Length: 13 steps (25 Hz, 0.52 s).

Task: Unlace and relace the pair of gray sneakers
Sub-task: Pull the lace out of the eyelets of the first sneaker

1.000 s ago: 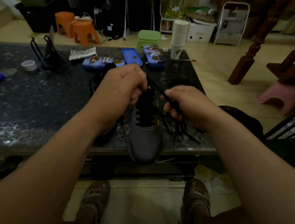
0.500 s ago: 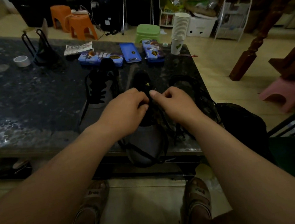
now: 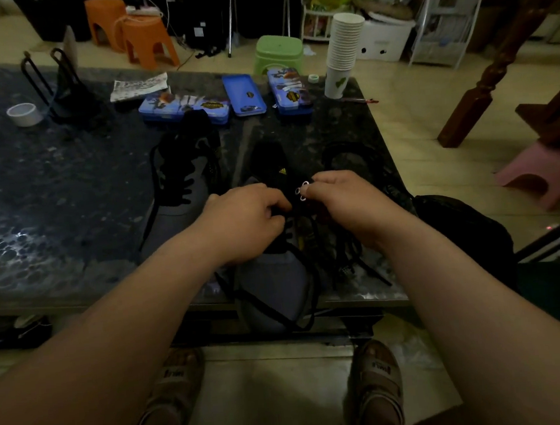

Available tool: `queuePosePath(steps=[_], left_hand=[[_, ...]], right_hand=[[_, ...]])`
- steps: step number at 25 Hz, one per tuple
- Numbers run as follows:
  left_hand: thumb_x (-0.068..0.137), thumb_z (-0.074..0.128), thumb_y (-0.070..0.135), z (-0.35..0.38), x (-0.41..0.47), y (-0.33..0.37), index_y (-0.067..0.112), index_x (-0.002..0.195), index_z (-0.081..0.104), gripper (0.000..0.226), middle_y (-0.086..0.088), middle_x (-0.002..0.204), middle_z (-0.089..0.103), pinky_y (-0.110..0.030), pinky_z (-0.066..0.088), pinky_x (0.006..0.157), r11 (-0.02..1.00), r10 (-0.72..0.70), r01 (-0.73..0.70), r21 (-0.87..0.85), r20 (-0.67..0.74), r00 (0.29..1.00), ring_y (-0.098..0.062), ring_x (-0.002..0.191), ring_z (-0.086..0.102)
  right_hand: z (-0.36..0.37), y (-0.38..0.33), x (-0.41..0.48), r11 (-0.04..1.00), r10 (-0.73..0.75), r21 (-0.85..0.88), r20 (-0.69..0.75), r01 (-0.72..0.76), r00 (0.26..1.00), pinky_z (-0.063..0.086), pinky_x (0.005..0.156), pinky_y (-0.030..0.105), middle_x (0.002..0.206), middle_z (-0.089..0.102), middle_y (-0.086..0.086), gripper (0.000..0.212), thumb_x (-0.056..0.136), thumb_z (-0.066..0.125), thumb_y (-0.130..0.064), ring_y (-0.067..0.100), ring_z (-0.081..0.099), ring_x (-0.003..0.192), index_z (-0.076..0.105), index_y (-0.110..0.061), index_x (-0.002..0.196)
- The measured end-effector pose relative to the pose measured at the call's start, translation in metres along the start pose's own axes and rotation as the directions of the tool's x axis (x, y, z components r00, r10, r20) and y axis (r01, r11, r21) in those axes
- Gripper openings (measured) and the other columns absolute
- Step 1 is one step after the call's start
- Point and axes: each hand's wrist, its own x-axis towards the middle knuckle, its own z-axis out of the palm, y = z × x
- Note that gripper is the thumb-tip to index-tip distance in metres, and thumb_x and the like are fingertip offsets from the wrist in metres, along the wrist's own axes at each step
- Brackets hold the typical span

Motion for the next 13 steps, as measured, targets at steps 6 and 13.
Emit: queuePosePath(steps=[6,13], left_hand=[[0.091,0.066,0.032,0.005,0.005,-0.011,0.044,0.081,0.064,0.016,0.015,0.076,0.055,-0.040,0.052,0.080,0.951,-0.013,0.007,-0.308,-0.017,1.000,-0.007,0.069,0.052],[0.089,0.077,0.018,-0.002,-0.003,-0.008,0.019,0.083,0.067,0.012,0.005,0.079,0.052,-0.017,0.040,0.062,0.841,0.025,0.009,-0.541,0.056,0.998,-0.002,0.065,0.047]], right_hand=[[0.002,0.001,0.003,0.999,-0.038,0.011,0.012,0.037,0.999,0.037,0.064,0.040,0.069,0.052,0.005,0.028,0.095,0.067,-0.033,0.020,0.048,0.064,0.059,-0.020,0.071],[-0.001,-0.006,-0.002,0.975,-0.108,-0.199,-0.039,0.098,0.993,0.029,0.043,0.024,0.054,0.043,-0.005,0.033,0.097,0.064,-0.026,0.004,0.036,0.042,0.051,-0.016,0.069]])
